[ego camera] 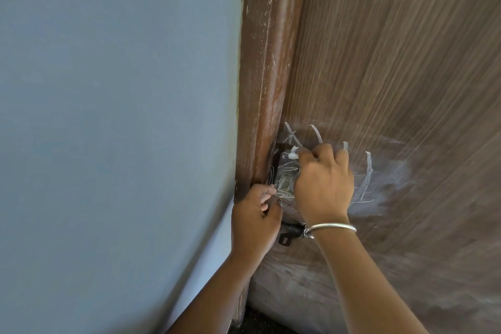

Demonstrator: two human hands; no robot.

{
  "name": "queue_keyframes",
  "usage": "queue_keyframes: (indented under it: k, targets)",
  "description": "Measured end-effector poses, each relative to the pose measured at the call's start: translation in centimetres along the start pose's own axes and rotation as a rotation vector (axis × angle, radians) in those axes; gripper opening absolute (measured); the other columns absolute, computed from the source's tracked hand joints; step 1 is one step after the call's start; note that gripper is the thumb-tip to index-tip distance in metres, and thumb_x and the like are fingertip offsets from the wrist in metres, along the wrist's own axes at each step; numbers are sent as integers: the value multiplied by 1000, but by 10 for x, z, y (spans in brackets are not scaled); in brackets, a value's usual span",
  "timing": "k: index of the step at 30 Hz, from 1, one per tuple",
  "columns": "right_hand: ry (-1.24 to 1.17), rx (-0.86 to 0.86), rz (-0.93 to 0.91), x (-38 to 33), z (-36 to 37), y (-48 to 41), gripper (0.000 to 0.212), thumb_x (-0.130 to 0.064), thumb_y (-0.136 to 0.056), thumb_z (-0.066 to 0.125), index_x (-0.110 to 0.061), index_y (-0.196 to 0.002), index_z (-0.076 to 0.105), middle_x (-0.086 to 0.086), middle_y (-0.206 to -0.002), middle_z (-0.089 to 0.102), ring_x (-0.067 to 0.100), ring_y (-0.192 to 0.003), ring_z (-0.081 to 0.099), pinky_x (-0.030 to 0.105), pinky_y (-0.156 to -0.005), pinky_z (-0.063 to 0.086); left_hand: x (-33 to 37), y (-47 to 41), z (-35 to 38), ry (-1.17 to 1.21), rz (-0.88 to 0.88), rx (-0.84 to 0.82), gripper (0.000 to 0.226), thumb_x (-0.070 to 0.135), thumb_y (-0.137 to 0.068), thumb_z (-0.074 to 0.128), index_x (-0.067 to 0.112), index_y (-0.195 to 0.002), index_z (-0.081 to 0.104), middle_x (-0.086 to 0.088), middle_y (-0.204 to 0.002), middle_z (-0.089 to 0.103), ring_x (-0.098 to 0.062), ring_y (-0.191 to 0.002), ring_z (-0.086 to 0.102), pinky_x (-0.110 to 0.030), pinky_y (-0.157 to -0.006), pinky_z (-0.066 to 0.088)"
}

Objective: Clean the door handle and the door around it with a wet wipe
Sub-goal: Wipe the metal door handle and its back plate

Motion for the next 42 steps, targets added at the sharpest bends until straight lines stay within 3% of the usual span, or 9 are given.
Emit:
queue_keyframes:
  k: [4, 7, 11, 14, 19, 25, 30, 36, 42]
  targets:
    - [0, 12, -5, -3, 0, 2, 26, 7, -65, 64, -8, -85, 74, 12, -75, 62, 34, -68, 53, 35, -54, 45, -1, 0, 1, 3, -6, 2, 19, 4, -83, 59, 17, -95, 64, 14, -101, 65, 1, -96, 61, -16, -84, 50]
    - [58, 14, -105, -23, 1, -3, 20, 4, -65, 60, -8, -75, 72, 9, -70, 59, 30, -66, 52, 33, -54, 43, -1, 0, 0, 6, -5, 20, 14, 7, -84, 61, 19, -91, 64, 8, -98, 71, -2, -91, 65, -20, -80, 53]
    - [93, 1, -184, -38, 5, -6, 12, -1, -68, 59, -8, -69, 69, 10, -72, 59, 31, -69, 54, 36, -56, 46, 1, 0, -3, -12, 8, 34, 14, 10, -84, 64, 24, -86, 64, 9, -88, 72, 3, -84, 64, -15, -72, 54]
    - [89, 15, -113, -23, 7, -2, 24, 0, -70, 52, -11, -79, 72, 9, -73, 61, 31, -68, 54, 36, -55, 45, 2, 0, -2, 6, 3, 13, 20, 6, -84, 61, 26, -86, 62, 12, -94, 70, 7, -87, 63, -12, -78, 51]
    - [2, 50, 28, 9, 7, 9, 30, -1, -70, 66, -14, -96, 72, 7, -78, 68, 32, -72, 56, 37, -60, 44, 3, 0, -1, 4, 18, -7, 17, 2, -84, 60, 14, -94, 65, 8, -102, 67, 2, -95, 62, -14, -85, 49]
    - [-196, 67, 133, 22, 15, 15, 32, -3, -70, 71, -20, -97, 72, 3, -75, 73, 32, -73, 58, 36, -62, 41, 6, 1, 1, -9, 37, -12, 17, 0, -83, 60, 12, -95, 66, 7, -100, 67, 5, -91, 60, -12, -83, 49]
    - [-287, -49, 212, 30, 38, 29, 28, -4, -75, 67, -18, -99, 73, 8, -59, 67, 34, -77, 55, 37, -65, 39, 4, 1, 2, -29, 16, -30, 18, 2, -84, 61, 13, -96, 65, 9, -103, 65, 1, -94, 59, -4, -81, 45]
    - [-435, 2, 229, 32, 25, 20, 27, -7, -80, 63, -19, -102, 72, 7, -59, 67, 32, -77, 52, 39, -69, 46, 3, 2, 2, -27, 20, -16, 16, 1, -82, 62, 13, -93, 65, 10, -100, 65, 1, -94, 60, -10, -84, 48]
    - [-403, -25, 199, 32, 29, 22, 27, -7, -81, 61, -19, -103, 71, 9, -61, 68, 34, -82, 54, 39, -69, 46, -1, 2, 4, -39, 19, -23, 16, 3, -83, 62, 13, -95, 65, 12, -98, 64, 8, -87, 58, -5, -80, 46]
Point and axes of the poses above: each hand's wrist, its own y-axis away from the middle knuckle, its own z-axis out of the palm, x = y × z, the point moved 9 cm from there along -y, towards the middle knuckle
